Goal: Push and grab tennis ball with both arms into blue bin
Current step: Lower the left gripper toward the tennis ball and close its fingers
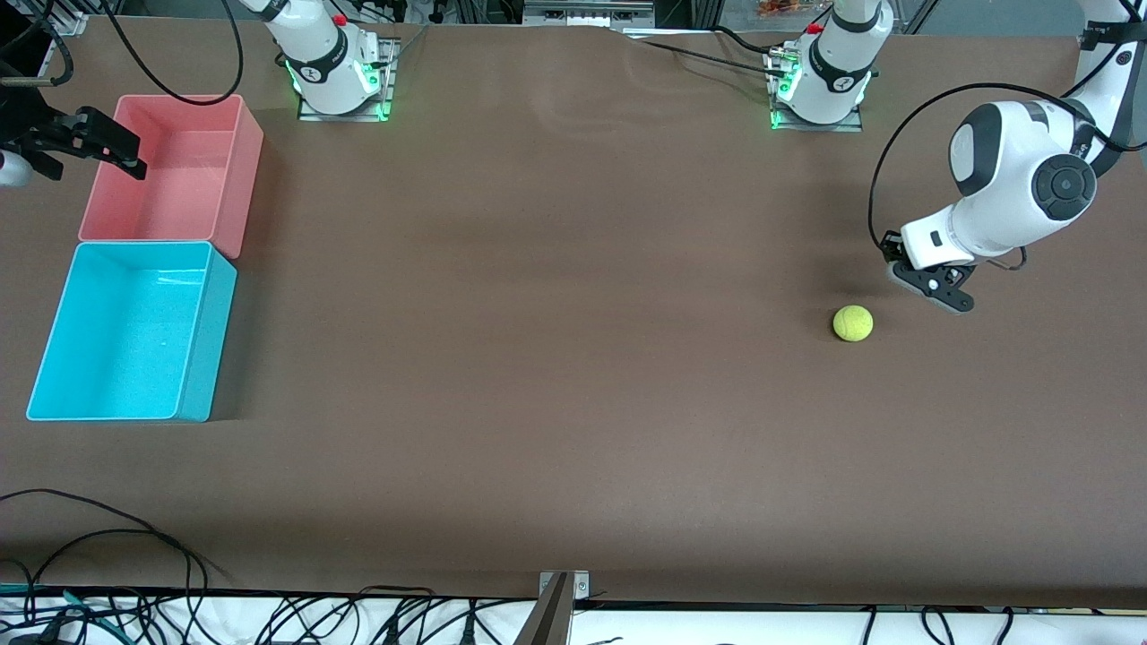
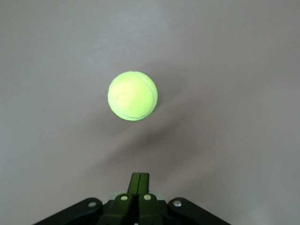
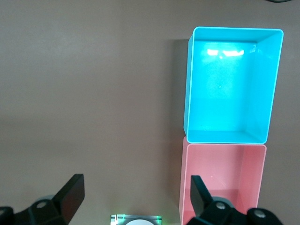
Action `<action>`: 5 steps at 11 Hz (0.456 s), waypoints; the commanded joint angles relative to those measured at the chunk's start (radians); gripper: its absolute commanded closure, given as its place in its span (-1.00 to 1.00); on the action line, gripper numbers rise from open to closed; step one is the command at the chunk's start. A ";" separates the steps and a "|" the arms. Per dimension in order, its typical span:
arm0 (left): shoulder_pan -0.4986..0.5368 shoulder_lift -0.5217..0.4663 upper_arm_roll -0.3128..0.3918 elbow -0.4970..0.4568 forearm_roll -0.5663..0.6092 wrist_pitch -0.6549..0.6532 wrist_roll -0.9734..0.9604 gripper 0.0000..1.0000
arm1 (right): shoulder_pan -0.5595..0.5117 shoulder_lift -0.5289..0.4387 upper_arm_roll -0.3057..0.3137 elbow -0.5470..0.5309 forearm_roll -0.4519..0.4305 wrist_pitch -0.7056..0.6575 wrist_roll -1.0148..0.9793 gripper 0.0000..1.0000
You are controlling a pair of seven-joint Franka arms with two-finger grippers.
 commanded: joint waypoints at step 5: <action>0.011 0.077 0.054 -0.005 0.030 0.143 0.804 1.00 | -0.009 -0.011 0.007 -0.008 -0.013 0.006 0.007 -1.00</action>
